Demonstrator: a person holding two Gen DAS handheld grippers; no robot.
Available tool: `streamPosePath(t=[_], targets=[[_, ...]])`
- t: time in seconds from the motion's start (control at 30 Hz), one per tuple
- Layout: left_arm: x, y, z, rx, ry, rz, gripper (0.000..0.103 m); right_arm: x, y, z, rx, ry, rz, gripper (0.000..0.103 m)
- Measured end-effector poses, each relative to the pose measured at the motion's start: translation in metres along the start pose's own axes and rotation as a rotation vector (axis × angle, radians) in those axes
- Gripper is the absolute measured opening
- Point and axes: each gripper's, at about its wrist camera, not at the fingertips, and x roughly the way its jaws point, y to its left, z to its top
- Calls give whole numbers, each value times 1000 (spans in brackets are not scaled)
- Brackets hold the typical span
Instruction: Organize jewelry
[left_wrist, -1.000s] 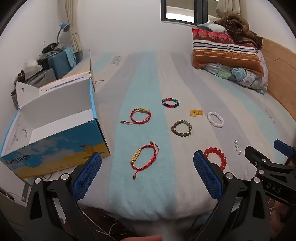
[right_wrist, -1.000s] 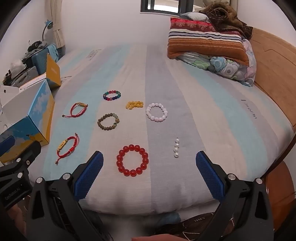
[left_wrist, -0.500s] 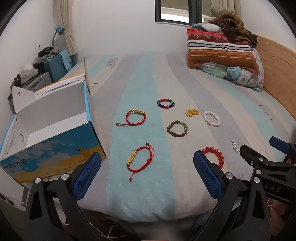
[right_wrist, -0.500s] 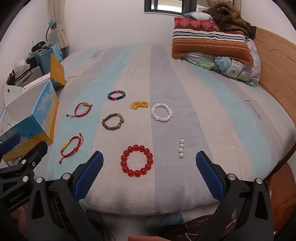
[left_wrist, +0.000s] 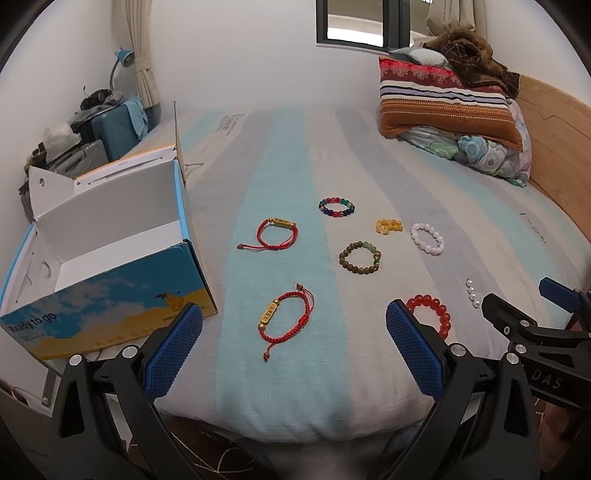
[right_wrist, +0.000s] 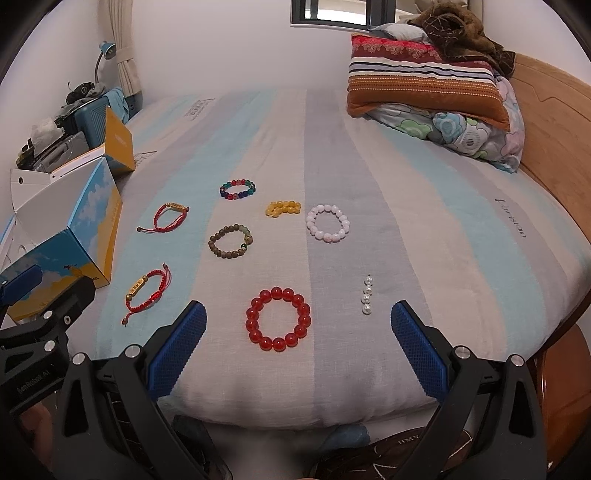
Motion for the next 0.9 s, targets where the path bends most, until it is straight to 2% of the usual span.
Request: streamPosePath(t=[0.9], targets=[[-1,1,0,1,-3,7,97,-2,2,0,1,-5,-3,96]])
